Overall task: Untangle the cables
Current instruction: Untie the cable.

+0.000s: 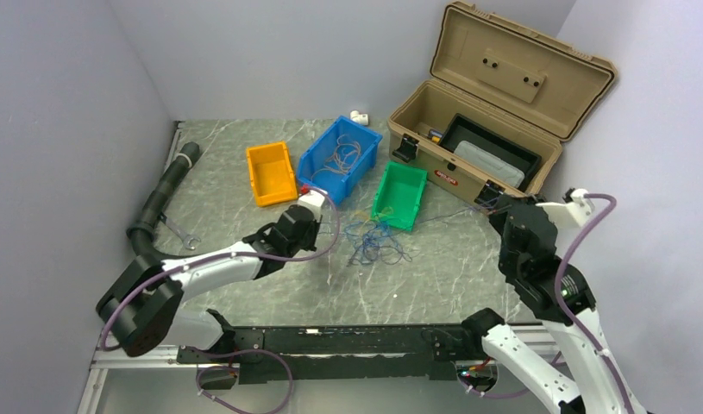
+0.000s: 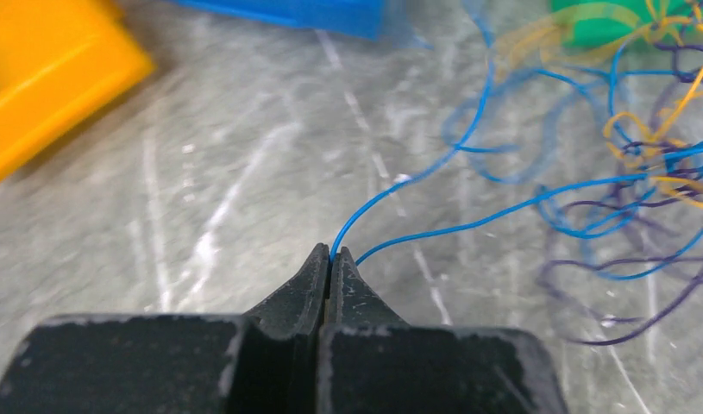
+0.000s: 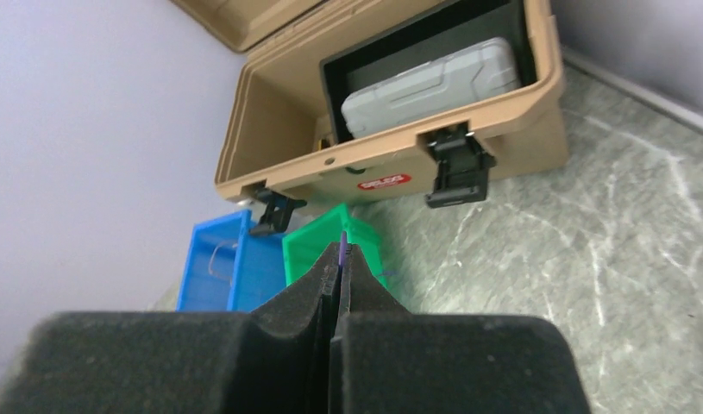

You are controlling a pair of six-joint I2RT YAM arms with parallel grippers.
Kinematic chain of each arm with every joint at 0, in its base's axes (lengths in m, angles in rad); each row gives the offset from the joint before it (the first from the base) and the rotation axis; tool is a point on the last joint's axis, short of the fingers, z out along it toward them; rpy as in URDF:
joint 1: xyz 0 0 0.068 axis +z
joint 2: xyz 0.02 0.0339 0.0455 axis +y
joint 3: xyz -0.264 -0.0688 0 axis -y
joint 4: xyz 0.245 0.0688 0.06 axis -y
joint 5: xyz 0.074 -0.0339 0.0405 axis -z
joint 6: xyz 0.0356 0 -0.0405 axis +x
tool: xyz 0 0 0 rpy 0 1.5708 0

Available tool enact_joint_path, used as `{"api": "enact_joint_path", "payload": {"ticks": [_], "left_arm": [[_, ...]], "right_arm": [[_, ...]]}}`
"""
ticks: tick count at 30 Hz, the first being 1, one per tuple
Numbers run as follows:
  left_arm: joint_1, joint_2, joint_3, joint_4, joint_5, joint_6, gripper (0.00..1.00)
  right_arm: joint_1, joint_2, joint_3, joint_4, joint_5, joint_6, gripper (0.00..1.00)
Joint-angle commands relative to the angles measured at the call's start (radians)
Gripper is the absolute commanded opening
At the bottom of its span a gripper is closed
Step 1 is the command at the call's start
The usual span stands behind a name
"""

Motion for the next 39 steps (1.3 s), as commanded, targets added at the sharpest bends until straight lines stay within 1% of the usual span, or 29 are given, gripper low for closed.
{"api": "enact_joint_path", "payload": {"ticks": [1,6,9,11,14,16,18,21,22,24,25,27,29,30,31,32,34,36,39], "left_arm": [[0.041,-0.109,-0.053,0.021,-0.171,-0.073,0.0],[0.048,-0.163,-0.071,-0.021,-0.328,-0.116,0.0],[0.048,-0.188,-0.083,-0.025,-0.366,-0.13,0.0],[0.048,-0.205,-0.099,0.017,-0.31,-0.094,0.0],[0.046,-0.23,-0.13,0.118,-0.108,-0.018,0.0],[0.041,-0.244,-0.154,0.182,-0.003,0.012,0.0],[0.037,-0.253,-0.171,0.217,0.037,0.02,0.0],[0.037,-0.254,-0.169,0.22,0.068,0.032,0.0],[0.037,-0.251,-0.169,0.227,0.1,0.039,0.0],[0.037,-0.247,-0.173,0.251,0.171,0.053,0.09],[0.037,-0.245,-0.176,0.271,0.22,0.058,0.16],[0.035,-0.238,-0.182,0.314,0.286,0.067,0.34],[0.033,-0.23,-0.187,0.346,0.346,0.075,0.56],[0.03,-0.226,-0.19,0.363,0.372,0.077,0.68],[0.029,-0.219,-0.192,0.38,0.394,0.075,0.78],[0.028,-0.211,-0.192,0.394,0.422,0.074,0.85],[0.023,-0.183,-0.185,0.429,0.472,0.069,0.94],[0.011,-0.148,-0.154,0.425,0.493,0.055,0.97],[-0.015,-0.066,-0.068,0.361,0.497,0.036,0.98]], "right_arm": [[-0.003,-0.044,0.037,-0.078,0.161,0.037,0.0],[-0.003,-0.079,0.064,-0.163,0.272,0.085,0.0],[-0.003,-0.105,0.057,-0.14,0.281,0.047,0.0],[-0.003,-0.119,0.04,-0.09,0.234,-0.004,0.0],[-0.002,-0.115,0.018,-0.014,0.118,-0.077,0.0],[-0.003,-0.093,0.011,0.04,0.026,-0.134,0.0],[-0.004,-0.061,0.02,0.087,-0.066,-0.19,0.0],[-0.003,-0.004,0.06,0.149,-0.215,-0.259,0.0],[-0.003,0.016,0.074,0.169,-0.267,-0.282,0.0],[-0.003,0.054,0.104,0.201,-0.381,-0.313,0.0],[-0.003,0.072,0.117,0.217,-0.409,-0.318,0.0],[-0.003,0.102,0.145,0.25,-0.496,-0.33,0.0],[-0.004,0.129,0.176,0.272,-0.539,-0.331,0.0],[-0.003,0.143,0.196,0.278,-0.554,-0.331,0.0],[-0.002,0.156,0.216,0.282,-0.566,-0.33,0.0],[-0.003,0.171,0.239,0.284,-0.576,-0.329,0.0],[-0.003,0.2,0.283,0.284,-0.59,-0.326,0.0],[-0.003,0.219,0.327,0.286,-0.602,-0.325,0.0],[-0.004,0.233,0.365,0.285,-0.605,-0.324,0.0]]}}
